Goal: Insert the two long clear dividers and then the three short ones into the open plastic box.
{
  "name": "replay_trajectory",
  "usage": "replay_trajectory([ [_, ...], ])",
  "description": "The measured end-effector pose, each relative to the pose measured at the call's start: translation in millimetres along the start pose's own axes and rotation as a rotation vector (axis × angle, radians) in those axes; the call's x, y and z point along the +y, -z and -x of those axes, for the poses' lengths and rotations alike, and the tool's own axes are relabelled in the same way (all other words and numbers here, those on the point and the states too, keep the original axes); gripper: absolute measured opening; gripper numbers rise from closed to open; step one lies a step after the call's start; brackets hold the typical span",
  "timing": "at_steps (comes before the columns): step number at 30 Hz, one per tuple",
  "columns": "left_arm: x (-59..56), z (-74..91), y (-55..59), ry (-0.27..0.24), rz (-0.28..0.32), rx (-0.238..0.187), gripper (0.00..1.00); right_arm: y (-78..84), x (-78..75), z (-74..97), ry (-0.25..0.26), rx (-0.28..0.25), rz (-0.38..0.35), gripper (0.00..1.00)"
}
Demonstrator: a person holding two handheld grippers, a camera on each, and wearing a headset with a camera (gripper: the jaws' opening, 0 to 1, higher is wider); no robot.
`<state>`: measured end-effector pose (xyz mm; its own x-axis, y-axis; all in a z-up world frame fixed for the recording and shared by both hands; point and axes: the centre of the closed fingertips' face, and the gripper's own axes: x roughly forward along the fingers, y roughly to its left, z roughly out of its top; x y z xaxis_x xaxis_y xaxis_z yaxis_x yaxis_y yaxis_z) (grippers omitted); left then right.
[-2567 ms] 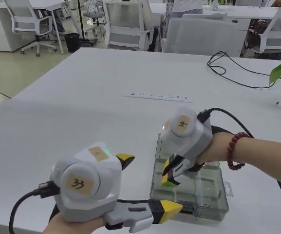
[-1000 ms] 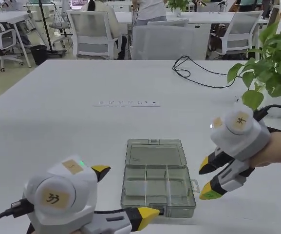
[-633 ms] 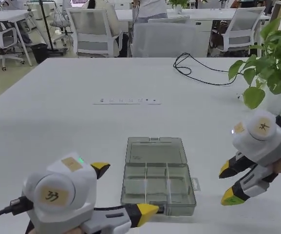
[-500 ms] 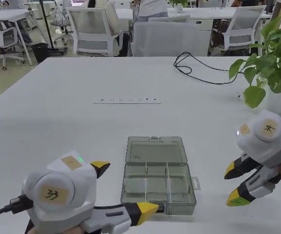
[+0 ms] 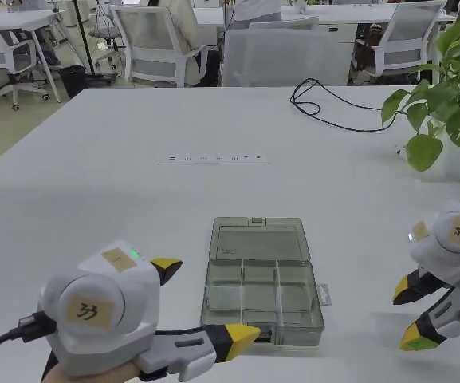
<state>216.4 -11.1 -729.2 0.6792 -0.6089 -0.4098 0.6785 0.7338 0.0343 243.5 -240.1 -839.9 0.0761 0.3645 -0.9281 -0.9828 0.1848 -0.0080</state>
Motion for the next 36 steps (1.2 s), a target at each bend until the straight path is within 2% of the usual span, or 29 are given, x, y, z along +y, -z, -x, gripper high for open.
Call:
replay_trajectory([
  [14,2.4,0.9,0.8,-0.014,-0.005,0.008,0.79,16.0,-5.0,-8.3,-0.013,0.059,0.077,0.39],
  [27,3.5,1.8,-2.6,-0.015,-0.016,0.007,0.78,17.9,-5.6,-9.9,-0.023,0.059,0.088,0.33],
  [36,2.8,4.0,-2.0,-0.015,-0.015,0.008,0.78,18.5,-6.8,-8.7,-0.003,0.053,0.060,0.32],
])
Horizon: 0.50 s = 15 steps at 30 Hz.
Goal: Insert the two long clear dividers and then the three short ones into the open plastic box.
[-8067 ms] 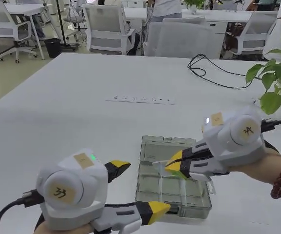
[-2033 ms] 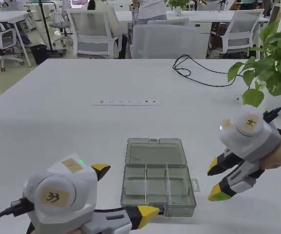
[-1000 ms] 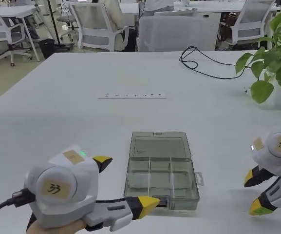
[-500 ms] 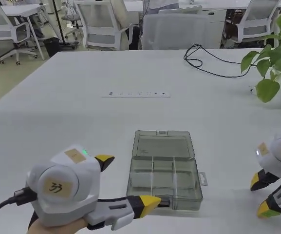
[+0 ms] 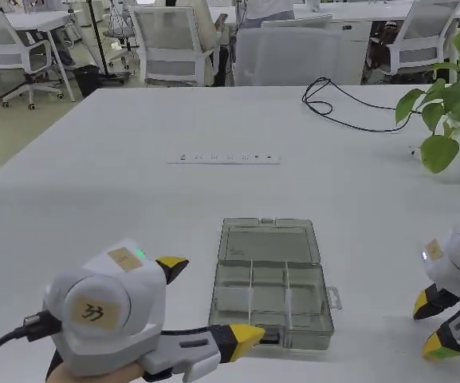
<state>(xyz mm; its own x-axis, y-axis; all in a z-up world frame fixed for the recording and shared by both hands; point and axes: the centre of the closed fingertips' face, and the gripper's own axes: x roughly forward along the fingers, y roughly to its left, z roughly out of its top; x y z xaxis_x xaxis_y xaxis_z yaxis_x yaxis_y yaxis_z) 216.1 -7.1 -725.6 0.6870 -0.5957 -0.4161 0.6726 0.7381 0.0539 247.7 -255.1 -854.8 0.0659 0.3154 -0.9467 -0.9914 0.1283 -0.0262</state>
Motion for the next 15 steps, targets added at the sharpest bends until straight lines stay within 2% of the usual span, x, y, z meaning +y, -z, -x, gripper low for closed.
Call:
replay_trajectory([
  [4,-0.1,1.5,-0.2,0.000,0.003,-0.001,0.78,0.4,-0.4,0.9,0.020,-0.006,-0.016,0.32],
  [6,-0.6,2.7,-1.2,0.002,0.005,-0.004,0.77,-1.9,-3.0,2.1,0.048,-0.020,-0.019,0.32],
  [12,-2.3,4.0,-2.3,0.011,0.019,-0.012,0.76,-19.6,-10.8,12.6,0.134,-0.079,-0.018,0.32],
  [15,-5.0,3.6,-2.5,0.023,0.021,-0.014,0.71,-30.8,-14.3,21.0,0.179,-0.107,-0.004,0.32],
])
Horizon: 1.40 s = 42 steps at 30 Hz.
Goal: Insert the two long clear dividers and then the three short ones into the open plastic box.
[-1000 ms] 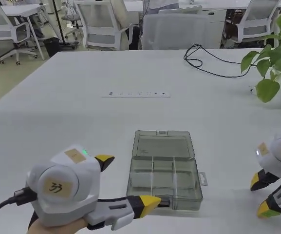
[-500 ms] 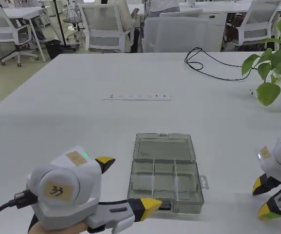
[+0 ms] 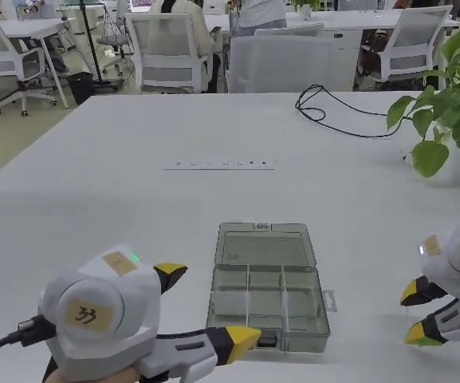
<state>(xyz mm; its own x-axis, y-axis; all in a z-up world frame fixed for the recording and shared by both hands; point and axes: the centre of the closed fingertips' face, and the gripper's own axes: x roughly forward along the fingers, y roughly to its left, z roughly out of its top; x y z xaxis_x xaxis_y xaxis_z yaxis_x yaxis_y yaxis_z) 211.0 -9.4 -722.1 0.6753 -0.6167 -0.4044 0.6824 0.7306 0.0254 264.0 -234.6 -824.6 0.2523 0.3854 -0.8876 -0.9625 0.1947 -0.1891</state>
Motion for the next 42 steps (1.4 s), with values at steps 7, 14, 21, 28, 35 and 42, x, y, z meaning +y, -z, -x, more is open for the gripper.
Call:
replay_trajectory([
  [7,-5.3,-3.2,-4.7,0.024,0.077,-0.041,0.69,-39.8,-10.9,18.6,0.113,-0.106,0.053,0.32],
  [14,-11.4,-7.2,-10.7,0.061,0.159,-0.081,0.61,-82.6,-6.7,32.2,0.168,-0.200,0.119,0.32],
  [21,-16.3,-8.4,-15.2,0.089,0.238,-0.112,0.52,-122.4,3.8,37.8,0.201,-0.290,0.157,0.32],
  [28,-16.7,-6.9,-18.5,0.108,0.316,-0.145,0.44,-155.0,21.2,39.3,0.198,-0.367,0.196,0.32],
  [35,-18.7,-6.0,-20.2,0.138,0.389,-0.171,0.36,-178.8,37.0,40.8,0.188,-0.421,0.229,0.32],
  [42,-22.1,-6.3,-23.6,0.177,0.444,-0.187,0.25,-196.6,47.5,44.1,0.188,-0.458,0.272,0.32],
])
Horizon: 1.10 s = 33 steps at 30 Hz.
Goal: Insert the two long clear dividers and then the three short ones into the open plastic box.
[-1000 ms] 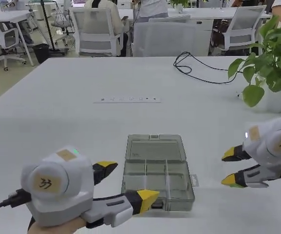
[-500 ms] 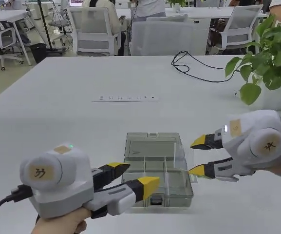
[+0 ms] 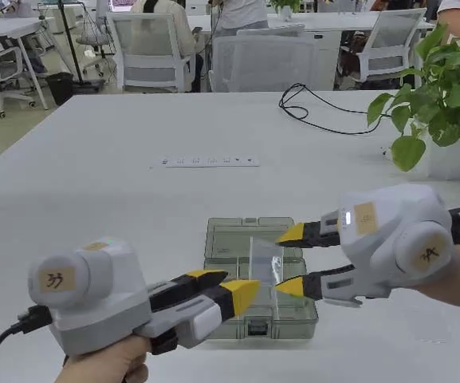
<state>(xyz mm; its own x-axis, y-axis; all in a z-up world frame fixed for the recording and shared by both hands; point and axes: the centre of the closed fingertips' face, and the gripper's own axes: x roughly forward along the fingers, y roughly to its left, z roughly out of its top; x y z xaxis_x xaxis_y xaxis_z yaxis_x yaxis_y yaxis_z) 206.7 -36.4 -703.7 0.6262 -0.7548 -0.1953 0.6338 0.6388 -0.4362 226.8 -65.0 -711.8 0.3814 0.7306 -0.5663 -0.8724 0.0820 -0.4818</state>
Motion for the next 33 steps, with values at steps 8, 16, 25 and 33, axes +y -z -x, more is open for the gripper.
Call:
replay_trajectory([
  [8,-3.7,-0.2,-2.2,0.039,0.052,-0.012,0.09,-12.4,3.9,-4.5,-0.005,-0.035,0.014,0.32],
  [16,-2.1,-1.3,-2.4,0.047,0.085,-0.011,0.01,-18.0,2.1,-6.6,0.000,-0.048,0.023,0.32],
  [25,1.9,-5.4,-1.7,0.041,0.163,0.008,0.00,-17.2,-0.5,-9.0,0.008,-0.046,0.032,0.32],
  [33,3.2,-8.9,-1.8,0.047,0.206,0.012,0.00,-13.2,-3.5,-9.3,0.017,-0.037,0.009,0.33],
])
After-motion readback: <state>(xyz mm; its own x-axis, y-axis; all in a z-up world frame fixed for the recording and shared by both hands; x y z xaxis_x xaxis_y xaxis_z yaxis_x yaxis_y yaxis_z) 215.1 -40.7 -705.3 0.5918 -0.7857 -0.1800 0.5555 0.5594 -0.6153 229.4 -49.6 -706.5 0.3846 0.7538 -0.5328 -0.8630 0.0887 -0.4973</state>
